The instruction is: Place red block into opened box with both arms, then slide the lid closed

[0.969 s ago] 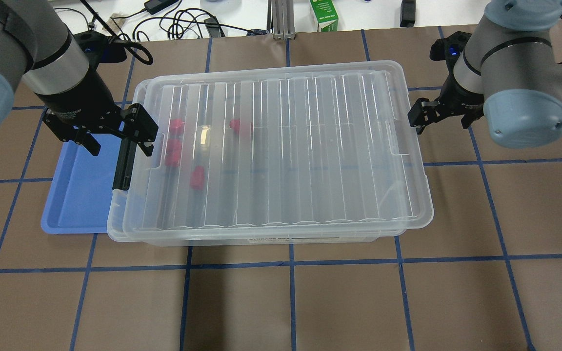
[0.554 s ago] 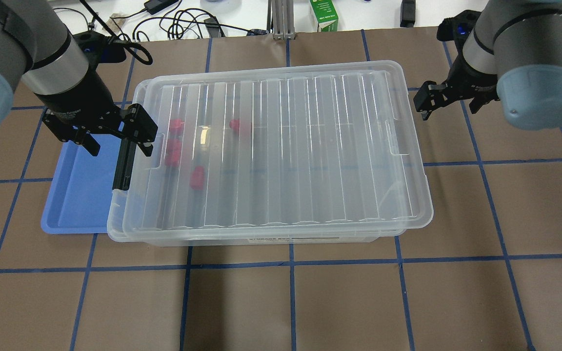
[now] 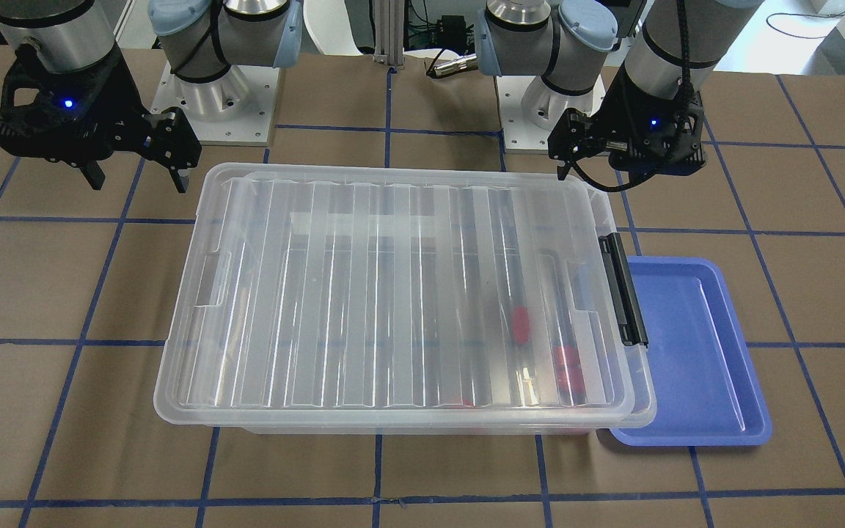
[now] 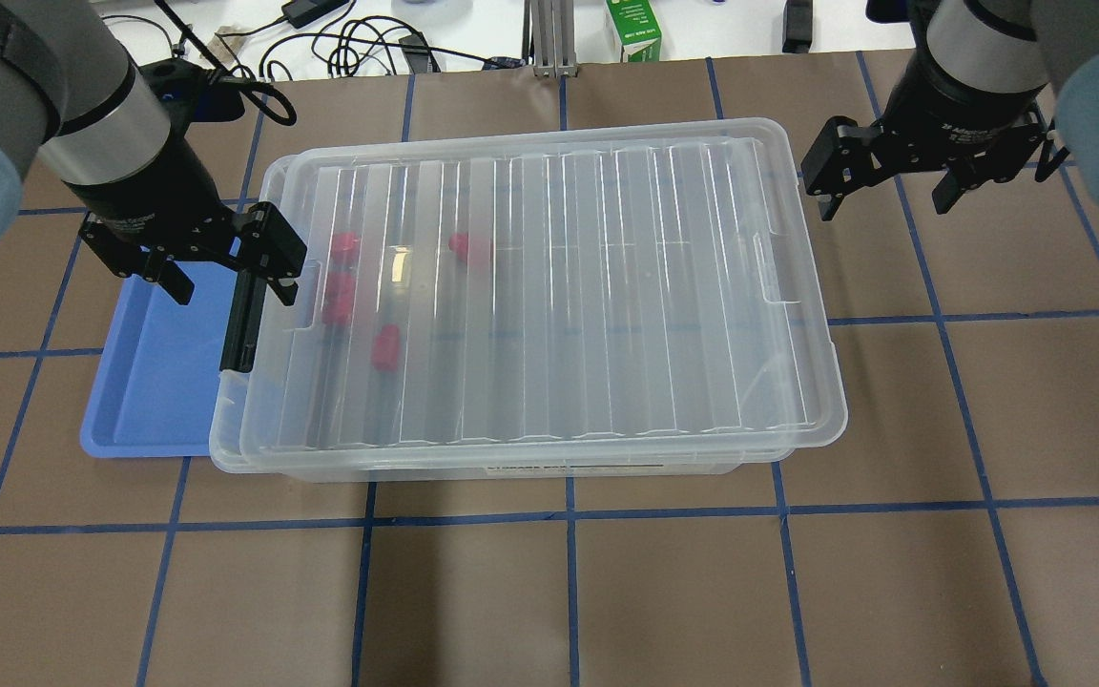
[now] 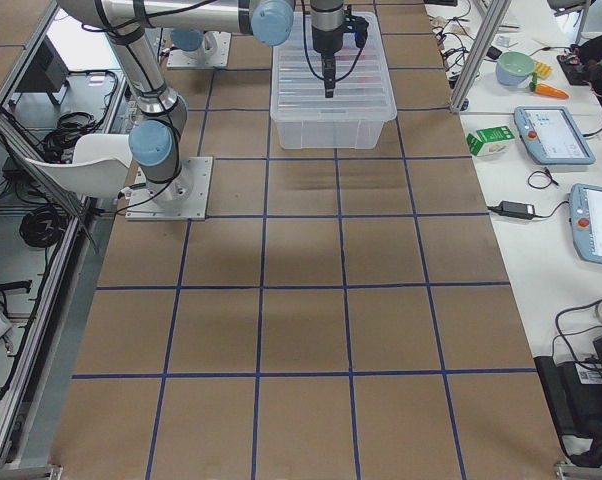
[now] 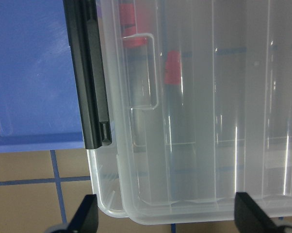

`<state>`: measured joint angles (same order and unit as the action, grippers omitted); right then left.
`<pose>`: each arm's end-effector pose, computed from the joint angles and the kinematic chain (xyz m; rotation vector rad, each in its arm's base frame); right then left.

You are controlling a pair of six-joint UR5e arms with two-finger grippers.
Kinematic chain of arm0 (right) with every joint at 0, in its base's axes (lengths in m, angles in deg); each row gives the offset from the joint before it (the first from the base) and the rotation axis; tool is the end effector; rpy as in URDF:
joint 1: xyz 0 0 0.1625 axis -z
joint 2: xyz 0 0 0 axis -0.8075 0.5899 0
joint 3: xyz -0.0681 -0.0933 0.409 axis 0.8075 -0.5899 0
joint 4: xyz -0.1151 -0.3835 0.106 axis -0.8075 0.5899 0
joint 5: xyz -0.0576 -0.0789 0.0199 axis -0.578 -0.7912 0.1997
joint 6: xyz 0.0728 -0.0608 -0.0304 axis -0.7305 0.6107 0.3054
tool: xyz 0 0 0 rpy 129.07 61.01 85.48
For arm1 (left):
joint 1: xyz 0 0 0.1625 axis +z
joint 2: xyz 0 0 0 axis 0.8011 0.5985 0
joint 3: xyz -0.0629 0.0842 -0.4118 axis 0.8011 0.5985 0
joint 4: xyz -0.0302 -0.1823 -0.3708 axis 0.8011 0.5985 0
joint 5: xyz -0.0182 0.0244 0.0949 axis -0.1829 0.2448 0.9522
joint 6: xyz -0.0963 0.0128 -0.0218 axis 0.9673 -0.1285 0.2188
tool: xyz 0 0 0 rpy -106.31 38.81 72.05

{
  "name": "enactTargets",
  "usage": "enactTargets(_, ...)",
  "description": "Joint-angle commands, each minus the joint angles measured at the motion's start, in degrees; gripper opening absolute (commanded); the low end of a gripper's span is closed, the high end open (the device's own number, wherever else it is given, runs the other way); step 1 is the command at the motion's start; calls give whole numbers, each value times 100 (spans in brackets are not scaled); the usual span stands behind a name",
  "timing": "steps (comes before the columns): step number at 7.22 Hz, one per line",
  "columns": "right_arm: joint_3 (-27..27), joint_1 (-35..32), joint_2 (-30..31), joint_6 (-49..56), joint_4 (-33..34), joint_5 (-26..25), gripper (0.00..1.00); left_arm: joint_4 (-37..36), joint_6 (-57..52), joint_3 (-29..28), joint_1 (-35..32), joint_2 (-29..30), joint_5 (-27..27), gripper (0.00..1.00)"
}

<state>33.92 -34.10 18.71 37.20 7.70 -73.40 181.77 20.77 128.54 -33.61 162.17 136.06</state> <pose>0.1135 -0.4811 0.4978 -0.0078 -3.1101 0.1074 -0.1074 -0.4638 0.4679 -0.0938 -3.1364 -0.1289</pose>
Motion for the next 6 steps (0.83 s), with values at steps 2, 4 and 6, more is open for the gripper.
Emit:
enactTargets(2, -237, -37, -56, -59, -73, 51, 100, -11, -3, 0, -16, -1, -7, 100)
enactTargets(4, -221, -46, -100, -59, -134, 112, 100, -11, 6, 0, -16, -10, -7, 100)
enactTargets(6, -221, -29, -92, -59, -125, 358, 100, -11, 6, 0, -16, -10, -7, 100)
